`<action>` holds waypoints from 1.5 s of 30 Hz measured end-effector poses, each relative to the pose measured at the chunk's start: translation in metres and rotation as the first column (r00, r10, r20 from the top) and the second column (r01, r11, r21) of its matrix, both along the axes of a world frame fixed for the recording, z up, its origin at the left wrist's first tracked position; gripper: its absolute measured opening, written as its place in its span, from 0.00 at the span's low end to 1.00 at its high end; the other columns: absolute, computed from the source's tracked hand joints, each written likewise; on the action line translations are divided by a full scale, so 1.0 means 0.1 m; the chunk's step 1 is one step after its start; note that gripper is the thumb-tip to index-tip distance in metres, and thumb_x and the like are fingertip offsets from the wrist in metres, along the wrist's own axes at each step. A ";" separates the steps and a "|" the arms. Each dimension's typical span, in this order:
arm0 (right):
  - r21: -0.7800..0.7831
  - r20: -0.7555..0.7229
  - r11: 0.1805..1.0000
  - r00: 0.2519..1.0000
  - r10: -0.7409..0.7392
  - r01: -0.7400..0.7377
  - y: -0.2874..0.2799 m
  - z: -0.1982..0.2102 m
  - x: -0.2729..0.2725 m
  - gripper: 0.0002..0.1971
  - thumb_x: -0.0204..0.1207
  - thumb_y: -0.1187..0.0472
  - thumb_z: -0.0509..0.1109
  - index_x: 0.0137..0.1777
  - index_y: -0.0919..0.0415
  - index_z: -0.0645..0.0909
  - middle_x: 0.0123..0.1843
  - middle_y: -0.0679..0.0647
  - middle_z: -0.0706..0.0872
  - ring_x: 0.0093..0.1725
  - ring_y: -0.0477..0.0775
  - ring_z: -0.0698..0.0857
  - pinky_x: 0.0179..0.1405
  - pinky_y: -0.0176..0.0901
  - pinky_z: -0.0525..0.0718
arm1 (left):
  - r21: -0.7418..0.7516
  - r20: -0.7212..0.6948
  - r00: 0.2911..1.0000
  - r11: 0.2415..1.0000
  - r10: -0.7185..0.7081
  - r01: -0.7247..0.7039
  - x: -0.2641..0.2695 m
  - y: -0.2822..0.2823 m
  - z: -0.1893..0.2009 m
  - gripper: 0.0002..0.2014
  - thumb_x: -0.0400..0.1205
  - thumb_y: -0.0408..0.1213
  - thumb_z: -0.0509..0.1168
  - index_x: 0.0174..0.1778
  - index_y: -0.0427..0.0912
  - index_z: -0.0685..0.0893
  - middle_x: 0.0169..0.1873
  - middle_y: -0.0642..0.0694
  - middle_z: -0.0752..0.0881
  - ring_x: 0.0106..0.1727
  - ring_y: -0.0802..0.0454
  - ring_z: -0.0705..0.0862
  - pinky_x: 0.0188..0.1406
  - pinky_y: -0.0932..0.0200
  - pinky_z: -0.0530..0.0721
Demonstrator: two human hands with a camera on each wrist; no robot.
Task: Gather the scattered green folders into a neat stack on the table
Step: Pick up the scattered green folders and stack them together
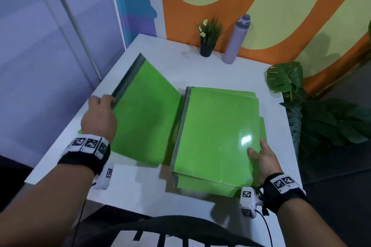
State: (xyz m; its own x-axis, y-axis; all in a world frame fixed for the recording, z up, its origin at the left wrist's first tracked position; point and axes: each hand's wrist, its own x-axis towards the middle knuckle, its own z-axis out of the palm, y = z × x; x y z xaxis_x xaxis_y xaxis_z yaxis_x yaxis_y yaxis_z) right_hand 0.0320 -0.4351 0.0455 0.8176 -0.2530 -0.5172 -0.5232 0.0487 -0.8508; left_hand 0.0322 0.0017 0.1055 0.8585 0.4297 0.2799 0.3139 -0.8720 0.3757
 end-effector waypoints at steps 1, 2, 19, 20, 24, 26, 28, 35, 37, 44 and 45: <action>0.004 0.006 1.000 1.000 0.001 -0.001 0.01 0.01 0.01 0.37 0.78 0.68 0.69 0.83 0.47 0.58 0.87 0.56 0.56 0.82 0.63 0.61 0.78 0.70 0.58 | -0.025 0.065 0.997 0.999 0.042 -0.041 0.01 0.05 0.15 0.15 0.80 0.23 0.58 0.60 0.35 0.81 0.57 0.26 0.76 0.36 0.23 0.80 0.34 0.39 0.71; 0.007 0.012 1.000 1.000 -0.003 0.003 0.02 0.00 0.02 0.37 0.78 0.68 0.69 0.83 0.47 0.57 0.87 0.56 0.56 0.82 0.63 0.62 0.78 0.70 0.58 | -0.045 0.133 0.989 0.997 0.068 -0.062 0.01 0.09 0.29 0.16 0.79 0.22 0.57 0.61 0.36 0.81 0.58 0.26 0.76 0.39 0.22 0.80 0.35 0.39 0.70; 0.052 0.012 0.993 0.995 0.102 -0.102 0.76 0.09 0.09 0.36 0.80 0.70 0.65 0.84 0.48 0.56 0.87 0.54 0.54 0.83 0.64 0.58 0.77 0.70 0.57 | -0.807 -0.143 0.990 0.577 0.022 -0.129 -0.21 -0.11 -0.55 0.21 0.82 0.48 0.64 0.69 0.42 0.78 0.56 0.39 0.87 0.57 0.39 0.86 0.64 0.40 0.82; 0.063 0.006 0.991 0.993 0.116 -0.116 0.80 0.10 0.08 0.36 0.80 0.71 0.64 0.84 0.48 0.56 0.87 0.54 0.54 0.83 0.64 0.58 0.76 0.71 0.57 | -0.810 -0.167 0.985 0.576 -0.041 -0.113 -0.23 -0.15 -0.63 0.18 0.82 0.47 0.63 0.65 0.45 0.81 0.57 0.38 0.88 0.57 0.37 0.86 0.65 0.36 0.82; 0.109 -0.004 0.980 0.986 0.169 -0.168 1.01 0.12 0.04 0.36 0.80 0.70 0.63 0.84 0.47 0.56 0.87 0.53 0.55 0.84 0.63 0.57 0.76 0.72 0.54 | -0.919 -0.223 0.957 0.366 -0.184 -0.144 -0.22 -0.23 -0.82 0.19 0.78 0.53 0.64 0.64 0.58 0.75 0.62 0.39 0.83 0.60 0.35 0.84 0.63 0.28 0.81; 0.106 0.004 0.972 0.978 0.211 -0.210 1.09 0.13 0.03 0.33 0.82 0.68 0.61 0.84 0.48 0.55 0.86 0.53 0.54 0.84 0.61 0.56 0.78 0.69 0.53 | -0.943 -0.212 0.948 0.304 -0.239 -0.135 -0.27 -0.32 -0.73 0.33 0.74 0.53 0.72 0.74 0.57 0.67 0.67 0.43 0.81 0.65 0.36 0.82 0.66 0.30 0.80; 0.070 0.015 0.959 0.962 0.274 -0.274 1.15 0.13 0.03 0.29 0.85 0.63 0.58 0.84 0.50 0.56 0.86 0.54 0.57 0.84 0.59 0.58 0.79 0.63 0.56 | -0.936 -0.227 0.947 0.318 -0.228 -0.148 -0.30 -0.29 -0.73 0.38 0.70 0.51 0.76 0.75 0.45 0.70 0.67 0.41 0.83 0.67 0.36 0.82 0.68 0.31 0.78; -0.580 -0.281 0.725 0.927 0.249 -0.371 0.68 -0.18 0.20 0.24 0.83 0.55 0.62 0.78 0.59 0.70 0.75 0.63 0.76 0.69 0.66 0.78 0.69 0.56 0.76 | -0.899 -0.214 0.977 0.393 -0.012 -0.193 -0.29 0.05 -0.61 0.28 0.77 0.37 0.73 0.73 0.40 0.73 0.71 0.38 0.79 0.70 0.36 0.78 0.73 0.31 0.72; -0.699 -0.442 0.582 0.891 0.103 -0.414 0.40 -0.30 0.18 0.28 0.78 0.52 0.65 0.77 0.58 0.68 0.73 0.67 0.73 0.68 0.70 0.76 0.67 0.61 0.76 | -0.880 -0.208 0.978 0.430 0.031 -0.201 -0.27 0.15 -0.59 0.30 0.78 0.36 0.72 0.75 0.39 0.70 0.73 0.37 0.76 0.74 0.35 0.73 0.75 0.32 0.69; -0.637 -0.687 0.480 0.726 0.001 -0.603 0.00 -0.42 -0.01 0.47 0.69 0.44 0.75 0.83 0.44 0.50 0.83 0.65 0.55 0.79 0.73 0.62 0.73 0.69 0.69 | -0.806 -0.239 0.970 0.550 0.034 -0.218 -0.29 0.14 -0.57 0.29 0.82 0.35 0.68 0.78 0.40 0.66 0.74 0.37 0.74 0.72 0.36 0.73 0.73 0.36 0.71; -0.627 -0.693 0.472 0.720 0.023 -0.619 -0.01 -0.43 -0.01 0.45 0.70 0.45 0.75 0.82 0.43 0.52 0.83 0.64 0.55 0.80 0.72 0.62 0.74 0.68 0.68 | -0.804 -0.243 0.970 0.553 0.031 -0.219 -0.29 0.14 -0.58 0.28 0.82 0.36 0.68 0.77 0.40 0.66 0.73 0.37 0.75 0.69 0.37 0.74 0.72 0.37 0.72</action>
